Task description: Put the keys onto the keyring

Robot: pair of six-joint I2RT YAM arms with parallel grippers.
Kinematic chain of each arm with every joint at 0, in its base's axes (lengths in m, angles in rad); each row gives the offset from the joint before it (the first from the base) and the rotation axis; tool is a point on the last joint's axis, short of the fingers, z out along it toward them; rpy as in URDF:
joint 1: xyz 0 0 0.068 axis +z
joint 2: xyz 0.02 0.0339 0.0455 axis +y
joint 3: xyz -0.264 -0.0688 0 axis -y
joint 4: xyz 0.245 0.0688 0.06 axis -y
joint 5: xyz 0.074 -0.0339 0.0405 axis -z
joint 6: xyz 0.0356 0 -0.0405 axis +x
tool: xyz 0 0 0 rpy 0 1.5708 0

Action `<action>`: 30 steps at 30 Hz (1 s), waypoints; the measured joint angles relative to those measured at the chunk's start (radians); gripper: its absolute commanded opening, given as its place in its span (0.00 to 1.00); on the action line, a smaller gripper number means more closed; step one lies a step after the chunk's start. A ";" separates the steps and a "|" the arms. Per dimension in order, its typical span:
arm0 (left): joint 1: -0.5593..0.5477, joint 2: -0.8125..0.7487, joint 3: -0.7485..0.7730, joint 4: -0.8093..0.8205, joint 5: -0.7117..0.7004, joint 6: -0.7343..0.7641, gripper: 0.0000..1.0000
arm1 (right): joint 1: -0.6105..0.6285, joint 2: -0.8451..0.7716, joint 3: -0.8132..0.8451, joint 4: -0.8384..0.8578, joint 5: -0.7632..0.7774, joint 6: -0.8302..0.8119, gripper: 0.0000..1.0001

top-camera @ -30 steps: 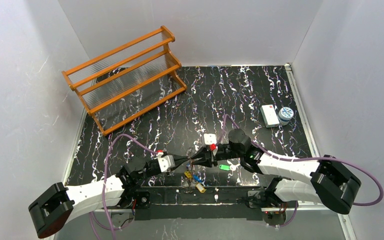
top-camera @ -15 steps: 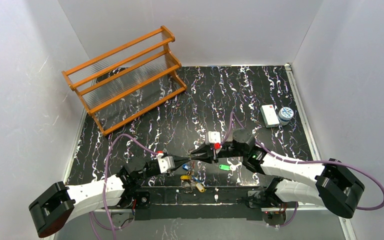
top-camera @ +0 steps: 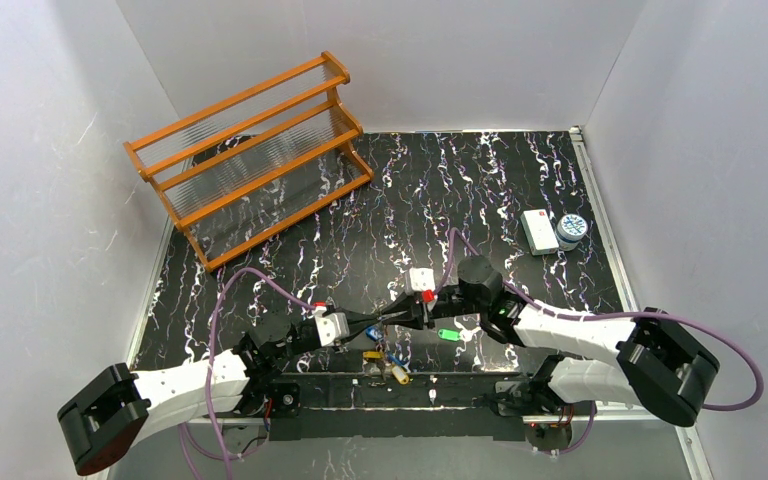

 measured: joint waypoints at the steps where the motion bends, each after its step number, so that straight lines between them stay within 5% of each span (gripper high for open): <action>1: 0.000 0.000 0.000 0.000 0.000 0.000 0.00 | 0.000 0.008 0.000 -0.001 -0.002 -0.002 0.33; 6: 0.000 0.000 0.000 -0.001 0.000 -0.001 0.00 | 0.000 0.017 0.000 -0.003 -0.002 -0.012 0.33; 11: 0.000 0.000 0.000 -0.002 0.000 -0.004 0.00 | 0.000 0.017 0.000 -0.004 -0.002 -0.030 0.03; 16: 0.000 -0.004 0.000 -0.006 0.000 -0.013 0.00 | -0.004 0.029 0.008 -0.003 -0.005 -0.039 0.01; 23: 0.000 -0.047 0.000 -0.032 -0.027 -0.025 0.42 | -0.005 0.032 0.043 -0.073 0.011 -0.066 0.01; 30: 0.000 -0.129 0.025 -0.157 -0.115 -0.041 0.44 | -0.005 0.051 0.148 -0.267 0.031 -0.131 0.01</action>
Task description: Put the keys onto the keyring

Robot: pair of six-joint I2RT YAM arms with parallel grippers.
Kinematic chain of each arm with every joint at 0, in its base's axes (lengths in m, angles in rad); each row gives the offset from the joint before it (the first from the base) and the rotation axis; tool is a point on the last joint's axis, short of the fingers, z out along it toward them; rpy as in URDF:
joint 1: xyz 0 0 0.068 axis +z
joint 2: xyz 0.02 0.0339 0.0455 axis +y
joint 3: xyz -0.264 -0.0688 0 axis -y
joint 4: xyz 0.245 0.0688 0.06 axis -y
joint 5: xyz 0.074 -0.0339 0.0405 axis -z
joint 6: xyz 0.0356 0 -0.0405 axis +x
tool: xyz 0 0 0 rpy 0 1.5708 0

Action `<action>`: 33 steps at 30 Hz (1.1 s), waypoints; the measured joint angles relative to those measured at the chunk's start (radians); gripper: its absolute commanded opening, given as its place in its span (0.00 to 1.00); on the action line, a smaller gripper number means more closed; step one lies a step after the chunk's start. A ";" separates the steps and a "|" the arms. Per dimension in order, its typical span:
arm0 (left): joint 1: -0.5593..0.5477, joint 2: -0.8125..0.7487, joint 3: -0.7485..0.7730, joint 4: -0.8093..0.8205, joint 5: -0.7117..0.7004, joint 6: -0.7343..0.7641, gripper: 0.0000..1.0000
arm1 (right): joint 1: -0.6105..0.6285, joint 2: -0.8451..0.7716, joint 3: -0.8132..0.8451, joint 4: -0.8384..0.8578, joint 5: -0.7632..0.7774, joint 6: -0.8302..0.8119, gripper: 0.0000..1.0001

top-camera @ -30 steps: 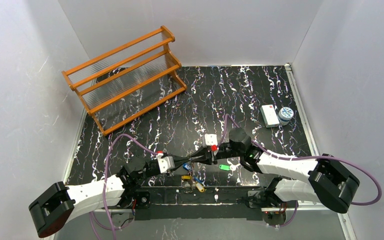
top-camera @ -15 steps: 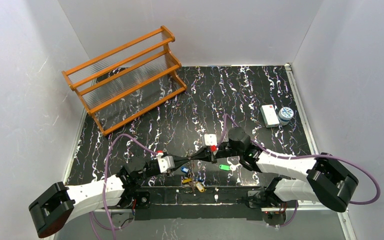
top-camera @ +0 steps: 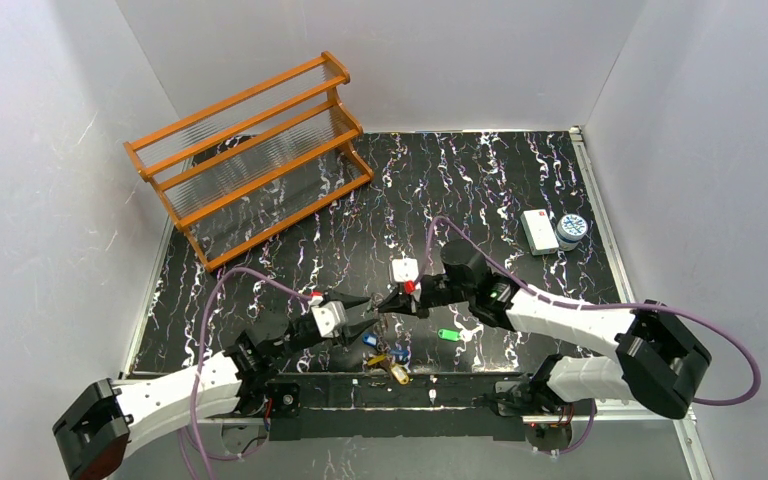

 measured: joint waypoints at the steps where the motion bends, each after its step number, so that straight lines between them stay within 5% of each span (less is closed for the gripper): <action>1: 0.000 -0.005 0.015 -0.034 -0.015 0.001 0.43 | 0.000 0.010 0.020 -0.024 0.002 -0.006 0.01; 18: 0.000 0.014 0.256 -0.553 -0.111 0.104 0.24 | 0.011 0.146 0.214 -0.233 0.052 -0.096 0.01; 33: 0.000 0.007 0.290 -0.672 -0.153 0.151 0.22 | 0.084 0.184 0.269 -0.289 0.124 -0.159 0.01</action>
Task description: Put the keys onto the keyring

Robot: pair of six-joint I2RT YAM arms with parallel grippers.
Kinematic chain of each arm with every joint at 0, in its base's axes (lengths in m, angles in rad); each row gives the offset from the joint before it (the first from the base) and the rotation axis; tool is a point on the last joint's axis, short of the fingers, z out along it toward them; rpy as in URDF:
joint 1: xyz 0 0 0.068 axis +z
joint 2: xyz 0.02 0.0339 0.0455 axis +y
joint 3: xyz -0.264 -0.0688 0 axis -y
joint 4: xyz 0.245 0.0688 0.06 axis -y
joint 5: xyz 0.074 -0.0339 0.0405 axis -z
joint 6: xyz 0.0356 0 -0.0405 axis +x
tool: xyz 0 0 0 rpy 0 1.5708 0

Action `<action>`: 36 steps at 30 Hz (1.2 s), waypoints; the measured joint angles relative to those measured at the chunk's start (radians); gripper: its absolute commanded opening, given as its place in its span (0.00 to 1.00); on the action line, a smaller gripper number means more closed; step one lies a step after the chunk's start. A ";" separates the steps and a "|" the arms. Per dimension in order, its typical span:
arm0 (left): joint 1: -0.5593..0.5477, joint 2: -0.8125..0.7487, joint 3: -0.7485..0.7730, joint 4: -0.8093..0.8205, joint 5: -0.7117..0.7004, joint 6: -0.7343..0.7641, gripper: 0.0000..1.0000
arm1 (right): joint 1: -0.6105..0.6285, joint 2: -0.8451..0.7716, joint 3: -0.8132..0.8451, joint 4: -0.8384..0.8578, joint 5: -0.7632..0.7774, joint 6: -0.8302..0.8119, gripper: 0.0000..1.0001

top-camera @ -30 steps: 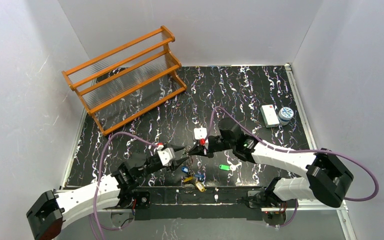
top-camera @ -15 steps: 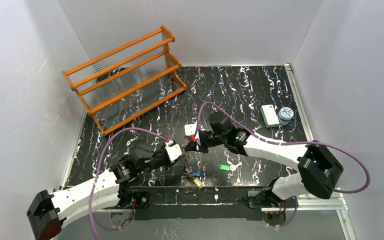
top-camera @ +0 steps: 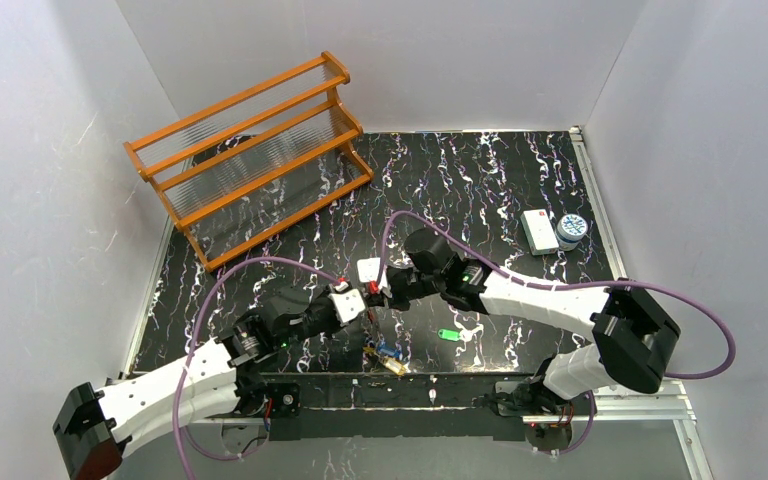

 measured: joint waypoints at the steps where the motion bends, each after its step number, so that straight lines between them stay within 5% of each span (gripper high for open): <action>1: 0.000 -0.002 0.001 -0.003 -0.003 0.002 0.22 | 0.002 0.000 0.000 0.000 0.002 -0.002 0.01; 20: 0.000 -0.073 0.050 -0.098 -0.017 0.072 0.26 | 0.008 0.005 0.004 0.000 0.004 -0.007 0.01; 36: 0.000 0.029 0.068 -0.109 0.008 0.094 0.00 | 0.006 0.003 0.004 -0.006 -0.006 -0.025 0.01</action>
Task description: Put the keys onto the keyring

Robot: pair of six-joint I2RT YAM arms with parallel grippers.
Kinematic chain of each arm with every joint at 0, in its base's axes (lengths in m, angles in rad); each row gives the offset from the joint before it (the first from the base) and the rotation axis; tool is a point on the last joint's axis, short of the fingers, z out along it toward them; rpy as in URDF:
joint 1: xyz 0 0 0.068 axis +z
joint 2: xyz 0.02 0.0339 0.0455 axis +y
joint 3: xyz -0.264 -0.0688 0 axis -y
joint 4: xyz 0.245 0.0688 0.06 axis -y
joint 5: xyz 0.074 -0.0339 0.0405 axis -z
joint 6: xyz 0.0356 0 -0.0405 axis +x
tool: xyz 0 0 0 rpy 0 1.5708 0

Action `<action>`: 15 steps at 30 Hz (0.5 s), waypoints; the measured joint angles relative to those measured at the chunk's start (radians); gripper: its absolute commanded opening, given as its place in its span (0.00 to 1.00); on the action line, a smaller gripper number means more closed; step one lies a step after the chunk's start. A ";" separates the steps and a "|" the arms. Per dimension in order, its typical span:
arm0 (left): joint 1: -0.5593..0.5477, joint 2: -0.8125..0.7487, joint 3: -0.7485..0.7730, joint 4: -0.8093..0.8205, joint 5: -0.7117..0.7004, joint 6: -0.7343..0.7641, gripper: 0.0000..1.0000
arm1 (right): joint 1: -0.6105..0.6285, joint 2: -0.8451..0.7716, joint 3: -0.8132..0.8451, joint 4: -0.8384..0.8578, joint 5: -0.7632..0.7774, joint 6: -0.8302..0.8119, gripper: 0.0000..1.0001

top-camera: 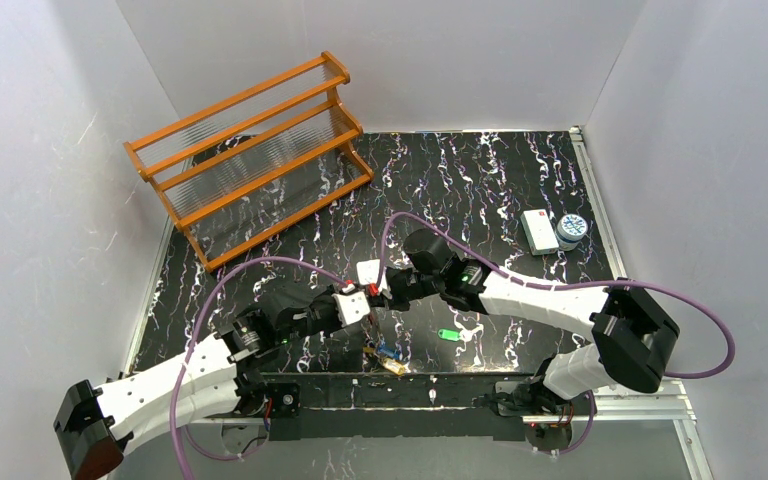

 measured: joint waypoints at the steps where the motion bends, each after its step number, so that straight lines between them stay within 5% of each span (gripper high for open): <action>1: 0.000 -0.001 0.000 0.000 -0.001 -0.002 0.00 | 0.000 0.000 0.000 0.000 0.000 -0.001 0.01; 4: 0.000 -0.008 0.000 -0.005 -0.003 -0.011 0.00 | 0.000 0.000 0.000 0.000 -0.001 -0.002 0.01; 8: 0.000 -0.034 -0.009 -0.011 -0.007 -0.035 0.00 | 0.002 -0.001 -0.001 0.000 -0.011 0.004 0.27; 15: -0.002 -0.130 -0.098 0.088 -0.005 -0.101 0.00 | -0.018 -0.078 -0.119 0.015 -0.035 0.048 0.41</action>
